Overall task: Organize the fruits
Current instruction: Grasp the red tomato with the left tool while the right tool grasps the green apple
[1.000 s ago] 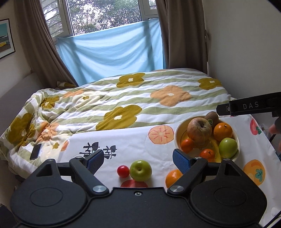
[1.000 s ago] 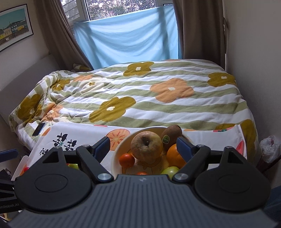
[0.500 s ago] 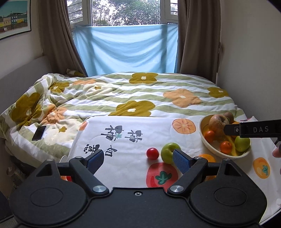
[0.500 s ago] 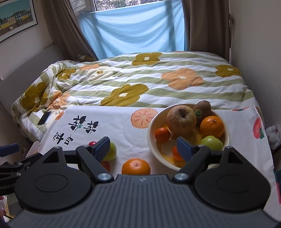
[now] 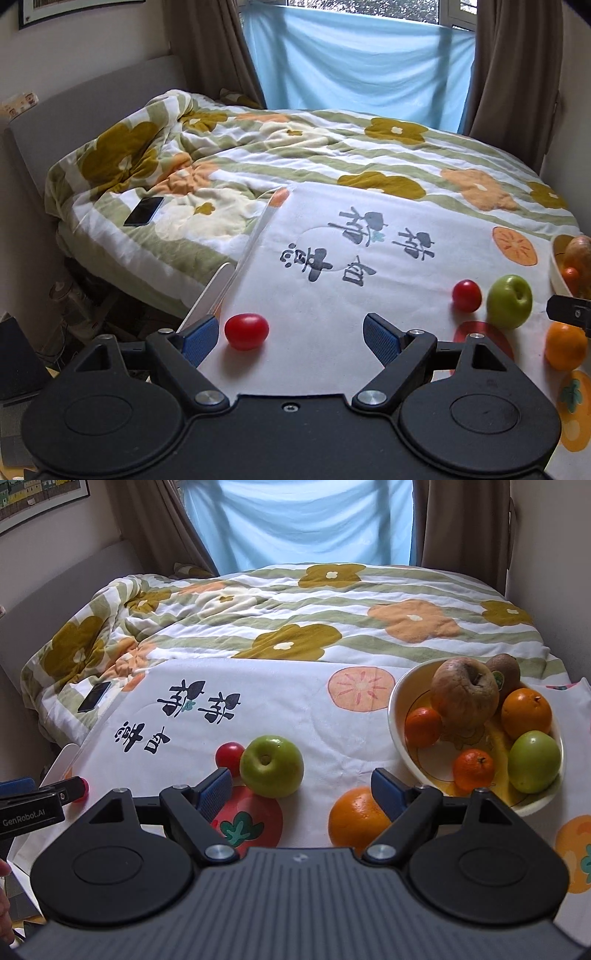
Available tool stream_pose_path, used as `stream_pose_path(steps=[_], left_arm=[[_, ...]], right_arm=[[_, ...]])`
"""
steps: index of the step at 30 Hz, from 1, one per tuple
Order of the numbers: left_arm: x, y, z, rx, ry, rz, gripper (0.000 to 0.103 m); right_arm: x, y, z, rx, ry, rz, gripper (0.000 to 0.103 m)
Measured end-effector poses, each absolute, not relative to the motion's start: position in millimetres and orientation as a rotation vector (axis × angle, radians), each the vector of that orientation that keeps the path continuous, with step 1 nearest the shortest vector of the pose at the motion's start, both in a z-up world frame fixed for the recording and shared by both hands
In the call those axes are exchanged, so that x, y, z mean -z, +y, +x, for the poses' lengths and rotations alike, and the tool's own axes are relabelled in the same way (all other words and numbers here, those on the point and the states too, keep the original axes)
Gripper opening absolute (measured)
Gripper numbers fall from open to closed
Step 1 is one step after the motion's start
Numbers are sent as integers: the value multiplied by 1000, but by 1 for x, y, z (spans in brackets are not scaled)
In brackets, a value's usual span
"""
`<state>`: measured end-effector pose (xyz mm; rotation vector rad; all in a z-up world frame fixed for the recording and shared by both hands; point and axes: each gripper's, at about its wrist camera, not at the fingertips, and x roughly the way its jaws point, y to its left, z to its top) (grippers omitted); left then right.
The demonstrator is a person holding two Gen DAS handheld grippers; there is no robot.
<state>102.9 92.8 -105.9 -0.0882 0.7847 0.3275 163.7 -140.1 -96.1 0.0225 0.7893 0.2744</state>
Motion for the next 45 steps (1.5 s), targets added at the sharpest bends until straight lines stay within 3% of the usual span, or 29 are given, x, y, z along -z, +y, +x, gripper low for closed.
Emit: stream_pose_path(steps=[8,20,23,27,36,45], left_arm=[[132,110,128,-355,859,-113,88],[147,120,141,-396,926,-140,76],[147,123,142,-401,924,-159,69],[144,125,141,-400,921,-175,40],[141,111,142,-332,924,-132,40],[130,103,143,-308,898,-115,40]], right_arm=[[117,-123,180,-291,801,-54,98],[131,-107,198,-345,815,-117,95],[133,-104,200,-361,818,-129,94],[135,-100,201,-372,813,-145,94],[138,-98,206,-389,817,-163,80],[145,-95,210,-409,825,-174,77]])
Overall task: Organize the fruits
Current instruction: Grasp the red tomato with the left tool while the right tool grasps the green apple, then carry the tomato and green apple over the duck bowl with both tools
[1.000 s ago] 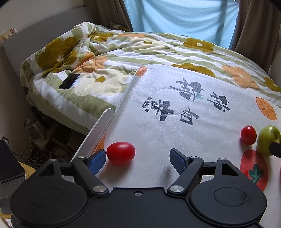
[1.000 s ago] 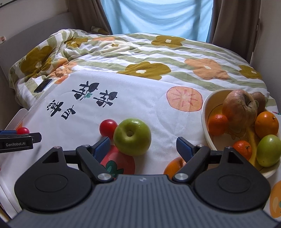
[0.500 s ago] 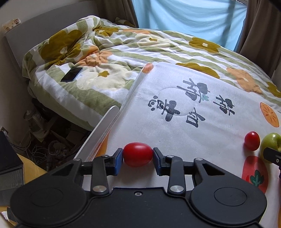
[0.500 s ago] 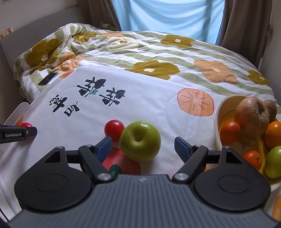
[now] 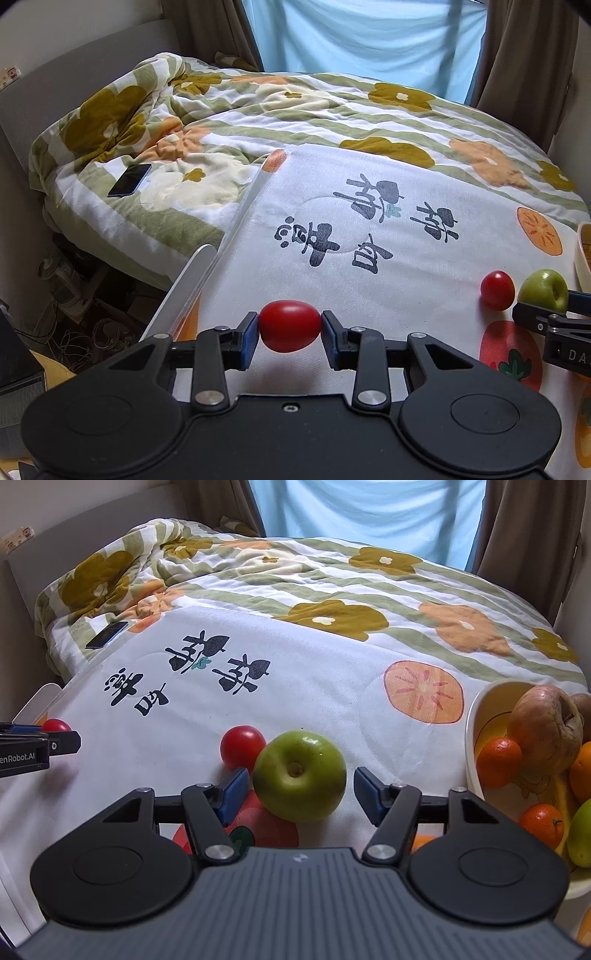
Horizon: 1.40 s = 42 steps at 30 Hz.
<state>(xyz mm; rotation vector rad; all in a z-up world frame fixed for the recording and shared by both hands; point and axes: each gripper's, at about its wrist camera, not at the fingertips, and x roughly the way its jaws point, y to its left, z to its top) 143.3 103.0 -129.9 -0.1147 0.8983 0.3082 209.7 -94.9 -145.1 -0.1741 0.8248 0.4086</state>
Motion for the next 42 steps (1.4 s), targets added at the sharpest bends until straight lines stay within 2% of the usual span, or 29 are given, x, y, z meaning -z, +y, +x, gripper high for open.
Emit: stream_pose_path(steps=[3,9,25,35,42], left_arm=[[125,102,142,-299,890,-115,40],[111,92,141,-281,859,-96,40],[47,31,134,-100,738,-17,40],[18,-41,133,-53,679,27,40],[17,-98,138,-23,682,24,40]], right_arm=[[145,-94,210,-415,822,-187,69],[139,-95,206,-412,803,-187,68],[75,-153,171,-312,721,-85,68],[44,-227,157,-269,678,-45,68],[39,-280,163,-274,670,-59,68]])
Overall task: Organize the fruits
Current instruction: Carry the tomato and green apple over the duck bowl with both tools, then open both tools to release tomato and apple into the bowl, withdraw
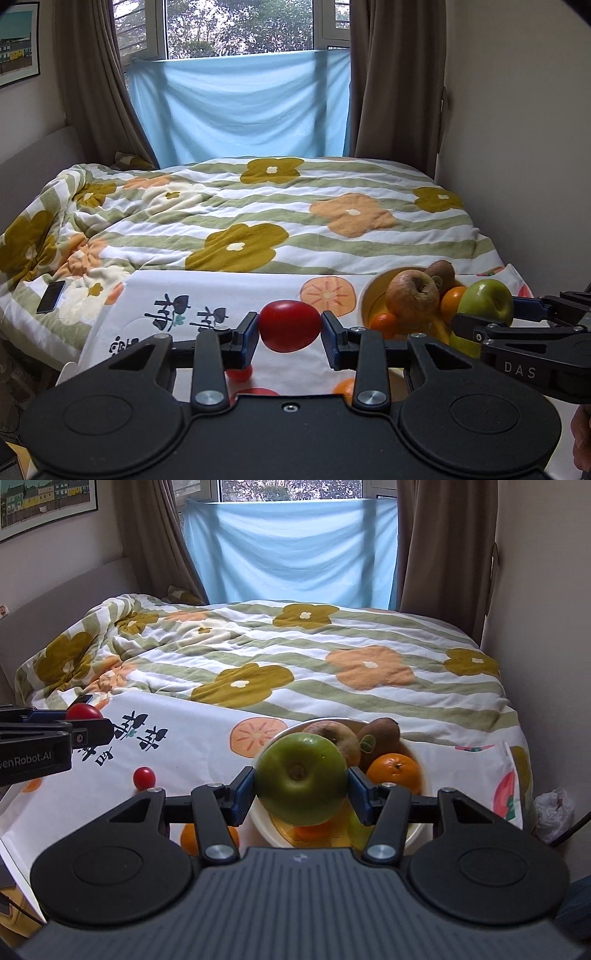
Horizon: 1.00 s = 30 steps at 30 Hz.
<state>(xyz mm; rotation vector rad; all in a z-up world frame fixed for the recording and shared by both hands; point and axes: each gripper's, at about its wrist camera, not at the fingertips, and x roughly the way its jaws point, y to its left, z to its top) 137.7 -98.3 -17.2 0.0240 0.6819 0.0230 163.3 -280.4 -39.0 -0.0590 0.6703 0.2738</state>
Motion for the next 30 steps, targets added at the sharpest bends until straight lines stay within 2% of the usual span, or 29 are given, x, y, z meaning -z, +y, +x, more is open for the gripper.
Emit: stream_pose_path(steps=[14,30], left_arm=[[46,-182,171,1,734,11,40],[110,-226,227,17,838,72,40]], right_arm=[[53,-366,196,-291,697,-62,68],[89,-388,234,-347,733,-45,68]])
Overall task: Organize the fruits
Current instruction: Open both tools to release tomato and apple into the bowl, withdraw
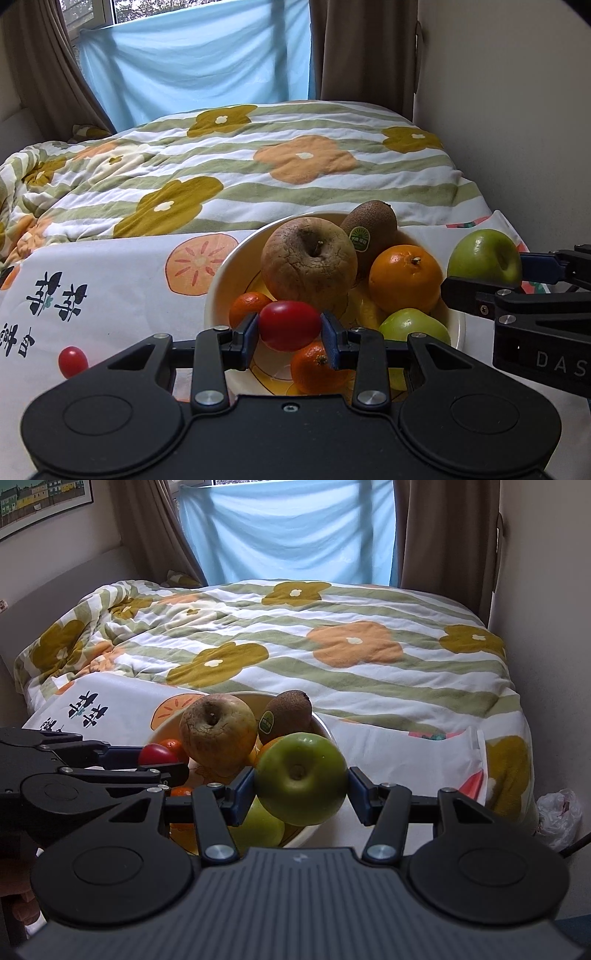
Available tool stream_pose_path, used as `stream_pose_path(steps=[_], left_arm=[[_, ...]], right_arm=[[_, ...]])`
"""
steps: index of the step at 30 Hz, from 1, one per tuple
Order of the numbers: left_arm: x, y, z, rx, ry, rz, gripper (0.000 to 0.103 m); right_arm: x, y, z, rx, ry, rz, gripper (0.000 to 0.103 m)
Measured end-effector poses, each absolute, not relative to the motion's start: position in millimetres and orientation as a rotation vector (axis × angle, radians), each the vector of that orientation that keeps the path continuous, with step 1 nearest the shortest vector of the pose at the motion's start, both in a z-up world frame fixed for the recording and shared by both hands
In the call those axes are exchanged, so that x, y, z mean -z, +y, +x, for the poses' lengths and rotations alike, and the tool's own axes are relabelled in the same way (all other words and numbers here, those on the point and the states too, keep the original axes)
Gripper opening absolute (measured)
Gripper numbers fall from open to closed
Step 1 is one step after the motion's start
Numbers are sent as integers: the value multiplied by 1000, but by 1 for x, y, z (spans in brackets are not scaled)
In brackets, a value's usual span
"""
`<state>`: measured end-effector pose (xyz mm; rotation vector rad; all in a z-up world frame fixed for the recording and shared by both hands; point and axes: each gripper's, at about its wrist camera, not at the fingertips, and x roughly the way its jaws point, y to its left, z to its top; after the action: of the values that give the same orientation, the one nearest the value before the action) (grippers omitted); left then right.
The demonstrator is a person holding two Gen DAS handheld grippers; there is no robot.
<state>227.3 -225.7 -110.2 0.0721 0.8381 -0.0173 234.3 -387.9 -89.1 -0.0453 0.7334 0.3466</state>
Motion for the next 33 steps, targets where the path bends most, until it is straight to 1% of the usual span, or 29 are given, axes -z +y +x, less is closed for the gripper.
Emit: stream_pose_path(steps=[1,2,4,5,6,22,33], left_arm=[[111,-227,228,22,838,73,41],[110,-228,229,23,828,74,46],[107,-227,228,21,806,76,79],[104,-226,226,17,789,75,84],[102,-224,224,13,780,77,85],[86,-193,189,-24,785,76,85],[85,-174,177,-73,797,55,85]], right_arm=[[90,-389,235,-348,734,-40,68],[91,-390,236,-349,733,-35,69],[91,-391,236,-349,729,-32,69],[91,-392,237,-348,730,-33,69],[91,-392,238,-349,730,-30,69],[87,-362,240,-418,719,-51,68],[102,-329,244,-491,723,-87,69]])
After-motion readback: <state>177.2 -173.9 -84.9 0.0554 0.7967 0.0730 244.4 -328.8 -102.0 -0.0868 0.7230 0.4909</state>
